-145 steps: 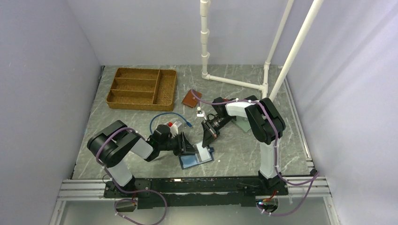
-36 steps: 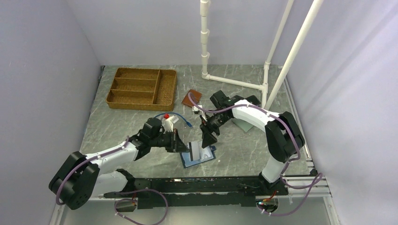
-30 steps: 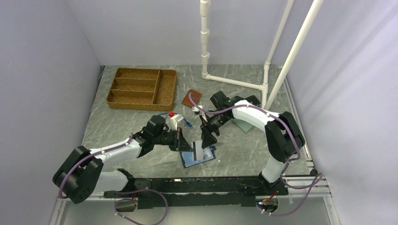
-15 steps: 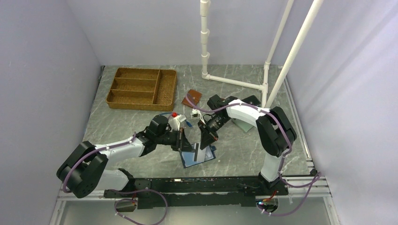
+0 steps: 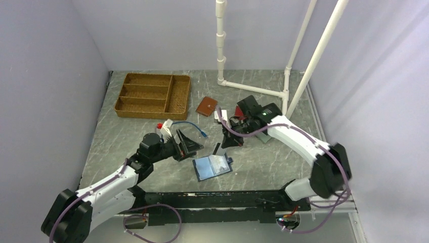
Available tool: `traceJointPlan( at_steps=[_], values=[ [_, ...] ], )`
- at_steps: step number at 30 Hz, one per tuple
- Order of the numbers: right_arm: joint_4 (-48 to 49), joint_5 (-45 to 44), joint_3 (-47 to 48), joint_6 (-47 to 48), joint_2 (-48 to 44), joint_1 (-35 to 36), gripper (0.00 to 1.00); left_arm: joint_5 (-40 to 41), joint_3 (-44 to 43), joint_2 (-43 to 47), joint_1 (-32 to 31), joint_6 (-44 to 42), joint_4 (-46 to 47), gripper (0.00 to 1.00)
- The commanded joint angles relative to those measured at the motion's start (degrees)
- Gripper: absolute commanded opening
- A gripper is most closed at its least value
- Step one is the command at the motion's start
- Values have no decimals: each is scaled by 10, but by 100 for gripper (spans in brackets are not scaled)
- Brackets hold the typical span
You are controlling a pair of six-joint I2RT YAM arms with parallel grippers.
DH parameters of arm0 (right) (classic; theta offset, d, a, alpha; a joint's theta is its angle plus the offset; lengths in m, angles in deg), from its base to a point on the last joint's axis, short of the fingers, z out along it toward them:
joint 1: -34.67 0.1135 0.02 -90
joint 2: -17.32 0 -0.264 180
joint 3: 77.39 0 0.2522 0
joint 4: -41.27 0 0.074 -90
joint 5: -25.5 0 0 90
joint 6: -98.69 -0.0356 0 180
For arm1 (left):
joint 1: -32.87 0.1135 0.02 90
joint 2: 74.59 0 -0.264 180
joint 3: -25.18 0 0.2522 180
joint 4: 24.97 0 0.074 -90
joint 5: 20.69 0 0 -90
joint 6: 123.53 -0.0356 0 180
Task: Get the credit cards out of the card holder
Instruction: Move the credit card to the storage box.
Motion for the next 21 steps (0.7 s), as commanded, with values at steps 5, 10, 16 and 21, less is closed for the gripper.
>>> traceJointPlan(
  at_steps=[5,10,16,21],
  values=[
    [232,-181,-120,-31,-170,31,0,75,-50,-4,0,274,-9,93],
    [293,-277,-164,-7,-196,84,0,118,-127,-58,-33,340,-79,94],
    [340,-365,-181,-11,-208,129,0,159,-175,-116,-80,381,-114,97],
    [354,-393,-193,-3,-218,151,0,166,-194,-146,-92,394,-124,93]
  ],
)
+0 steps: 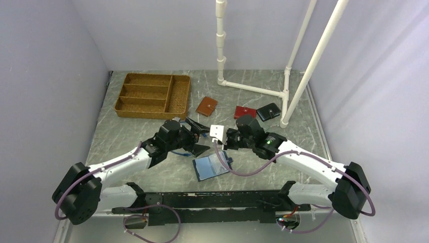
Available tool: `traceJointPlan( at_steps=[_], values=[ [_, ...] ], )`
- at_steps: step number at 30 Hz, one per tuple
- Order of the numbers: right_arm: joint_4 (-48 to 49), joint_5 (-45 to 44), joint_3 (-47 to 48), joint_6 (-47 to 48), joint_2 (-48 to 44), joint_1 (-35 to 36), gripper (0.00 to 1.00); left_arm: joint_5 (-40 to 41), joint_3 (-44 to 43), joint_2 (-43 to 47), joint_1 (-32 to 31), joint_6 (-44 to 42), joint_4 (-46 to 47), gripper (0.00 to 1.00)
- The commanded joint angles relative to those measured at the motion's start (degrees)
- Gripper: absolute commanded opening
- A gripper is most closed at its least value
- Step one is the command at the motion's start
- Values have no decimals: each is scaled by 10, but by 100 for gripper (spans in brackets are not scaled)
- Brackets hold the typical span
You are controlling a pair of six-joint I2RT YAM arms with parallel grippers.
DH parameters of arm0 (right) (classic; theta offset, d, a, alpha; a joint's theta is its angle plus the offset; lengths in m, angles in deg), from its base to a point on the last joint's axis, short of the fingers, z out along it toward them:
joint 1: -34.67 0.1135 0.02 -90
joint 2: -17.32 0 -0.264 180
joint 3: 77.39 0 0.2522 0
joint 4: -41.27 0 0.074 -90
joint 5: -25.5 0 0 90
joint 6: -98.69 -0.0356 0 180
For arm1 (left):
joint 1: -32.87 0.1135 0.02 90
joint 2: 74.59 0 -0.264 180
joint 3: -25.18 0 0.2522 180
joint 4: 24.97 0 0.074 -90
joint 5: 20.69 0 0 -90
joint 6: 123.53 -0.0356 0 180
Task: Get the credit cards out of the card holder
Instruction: Move the credit card to the storage box, then place the credit card in the storage box.
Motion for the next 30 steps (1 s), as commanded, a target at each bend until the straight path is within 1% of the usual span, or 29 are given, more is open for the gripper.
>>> traceJointPlan(
  at_steps=[1,3,6,8,10,12,13,14,15,16,18,19,20,21,22,24,27,28,30],
  values=[
    [54,-57,-8,12,-19,21,0,27,-27,-19,-10,34,-14,92],
    [58,-69,-12,17,-17,36,0,26,-37,-32,-12,33,-8,84],
    [58,-70,-15,23,-12,56,0,18,-43,-54,-12,39,8,70],
    [56,-72,-17,28,-10,67,0,13,-36,-68,-12,45,35,58],
    [58,-77,-20,34,-8,78,0,12,-26,-78,-12,53,62,42],
    [56,-81,-21,38,-7,83,0,11,-16,-82,-12,56,86,21],
    [53,-80,-20,38,-6,85,1,11,-12,-81,-12,54,94,11],
    [47,-76,-18,39,-5,85,4,12,-10,-80,-12,49,96,2],
    [40,-72,-15,38,-4,85,9,15,-8,-77,-12,45,96,0],
    [31,-66,-11,37,-3,85,17,19,-7,-72,-11,38,94,0],
    [0,-49,3,34,-2,84,40,27,-11,-58,-8,5,69,0],
    [-22,-19,13,35,-1,82,53,31,-21,-51,0,-29,36,0],
    [-42,12,23,34,0,75,59,42,-49,-41,7,-76,-49,0],
    [-65,42,35,36,-2,65,63,62,-73,-33,11,-127,-125,0],
    [-88,76,43,44,-5,57,66,93,-95,-26,19,-202,-190,0],
    [-137,134,52,64,-17,33,72,118,-130,-17,43,-312,-276,0],
    [-171,198,59,88,-36,-2,77,120,-176,-12,93,-499,-351,0],
    [-173,209,59,89,-40,-12,77,118,-197,-15,106,-561,-380,0],
    [-174,212,56,91,-44,-23,78,86,-239,-29,128,-689,-412,0]
  ],
)
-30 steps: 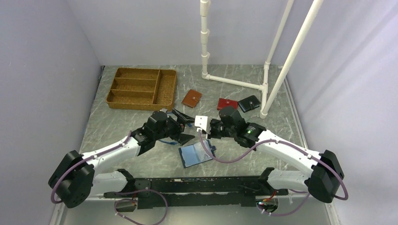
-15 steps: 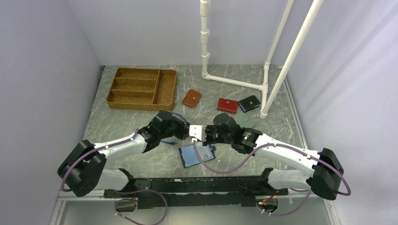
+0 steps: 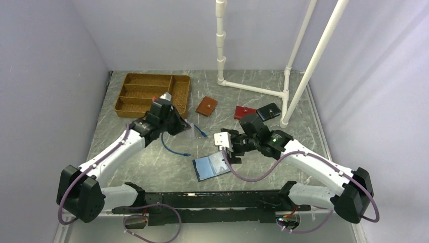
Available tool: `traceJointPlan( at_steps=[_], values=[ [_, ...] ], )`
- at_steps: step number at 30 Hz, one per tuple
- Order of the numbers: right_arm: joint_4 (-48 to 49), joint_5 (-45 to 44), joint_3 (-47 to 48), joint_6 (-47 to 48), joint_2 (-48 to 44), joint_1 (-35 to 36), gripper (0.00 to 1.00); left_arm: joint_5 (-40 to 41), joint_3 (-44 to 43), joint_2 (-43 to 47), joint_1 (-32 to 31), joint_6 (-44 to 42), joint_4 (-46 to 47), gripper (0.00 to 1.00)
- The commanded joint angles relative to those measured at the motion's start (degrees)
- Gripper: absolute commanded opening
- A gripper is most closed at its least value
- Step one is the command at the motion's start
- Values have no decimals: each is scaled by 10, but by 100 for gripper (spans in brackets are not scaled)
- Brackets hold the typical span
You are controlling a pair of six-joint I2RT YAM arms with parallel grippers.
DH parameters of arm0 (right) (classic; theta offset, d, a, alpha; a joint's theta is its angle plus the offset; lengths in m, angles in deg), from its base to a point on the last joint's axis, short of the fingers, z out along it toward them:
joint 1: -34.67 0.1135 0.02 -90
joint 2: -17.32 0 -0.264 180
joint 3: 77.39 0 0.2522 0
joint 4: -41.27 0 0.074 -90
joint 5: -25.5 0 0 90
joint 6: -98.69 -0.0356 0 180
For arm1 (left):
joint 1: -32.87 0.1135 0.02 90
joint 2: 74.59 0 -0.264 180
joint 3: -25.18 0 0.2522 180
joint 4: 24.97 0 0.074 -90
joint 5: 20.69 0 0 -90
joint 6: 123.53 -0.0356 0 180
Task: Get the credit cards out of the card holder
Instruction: Place the credit card in the storage box.
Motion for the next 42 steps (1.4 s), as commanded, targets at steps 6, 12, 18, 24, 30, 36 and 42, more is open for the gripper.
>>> traceJointPlan(
  at_steps=[6,12,18,24,30,36,42],
  values=[
    [-35,64,19,21,-9,-27,79,-52,-199,-86,102,-494,-211,0],
    [-34,60,16,22,1,-31,80,-138,-273,-166,188,-564,-171,0],
    [-34,59,15,22,10,-32,80,-225,-364,-307,263,-526,-93,0],
    [-39,64,17,25,24,-32,80,-244,-456,-442,286,-476,-36,0],
    [-38,61,17,24,31,-31,81,-243,-506,-521,287,-438,1,3],
    [-41,61,20,25,42,-31,81,-241,-550,-578,286,-409,1,8],
    [-44,61,21,25,47,-34,81,-233,-626,-647,270,-402,-42,11]
  ],
)
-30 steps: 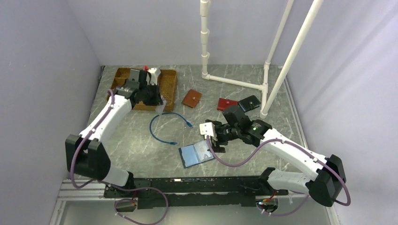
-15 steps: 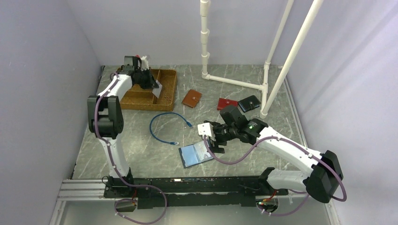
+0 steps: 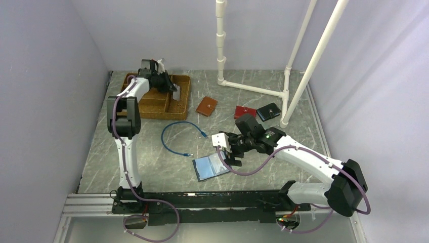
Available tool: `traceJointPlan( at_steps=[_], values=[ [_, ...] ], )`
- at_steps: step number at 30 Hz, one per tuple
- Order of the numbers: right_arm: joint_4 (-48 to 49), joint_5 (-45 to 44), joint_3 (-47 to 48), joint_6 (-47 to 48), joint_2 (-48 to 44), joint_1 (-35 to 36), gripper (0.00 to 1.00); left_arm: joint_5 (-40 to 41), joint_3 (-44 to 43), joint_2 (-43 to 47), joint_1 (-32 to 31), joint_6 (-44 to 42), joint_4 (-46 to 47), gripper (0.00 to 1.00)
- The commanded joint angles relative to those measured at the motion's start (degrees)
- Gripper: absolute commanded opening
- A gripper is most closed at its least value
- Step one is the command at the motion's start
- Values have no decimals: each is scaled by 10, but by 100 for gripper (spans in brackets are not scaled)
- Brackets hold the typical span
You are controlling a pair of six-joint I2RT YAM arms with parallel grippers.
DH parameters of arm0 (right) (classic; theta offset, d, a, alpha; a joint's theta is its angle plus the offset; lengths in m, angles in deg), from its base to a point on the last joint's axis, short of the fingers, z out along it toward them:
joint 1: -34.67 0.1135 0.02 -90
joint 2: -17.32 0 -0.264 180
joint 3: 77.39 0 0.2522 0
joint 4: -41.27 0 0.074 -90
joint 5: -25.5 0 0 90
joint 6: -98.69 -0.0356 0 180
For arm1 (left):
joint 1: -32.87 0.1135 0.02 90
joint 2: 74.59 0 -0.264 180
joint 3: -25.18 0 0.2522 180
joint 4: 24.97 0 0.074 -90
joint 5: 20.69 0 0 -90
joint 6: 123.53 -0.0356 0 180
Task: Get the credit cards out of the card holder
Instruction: Place the credit card in the storage box.
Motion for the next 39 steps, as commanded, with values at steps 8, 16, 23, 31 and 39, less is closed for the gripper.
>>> traceJointPlan(
  at_steps=[8,16,23,31,39],
  values=[
    [-12,17,21,17,3,-12,81,93,-117,-11,-21,-8,-82,32],
    [-5,9,18,8,0,-16,81,189,-2,197,-21,-65,-55,45],
    [41,32,-1,-31,-10,-36,81,80,326,453,14,52,106,99],
    [7,106,-29,73,-3,-63,81,-176,513,566,40,217,150,95],
    [-26,147,-23,115,16,-105,82,-71,630,710,-107,191,84,93]
  ],
)
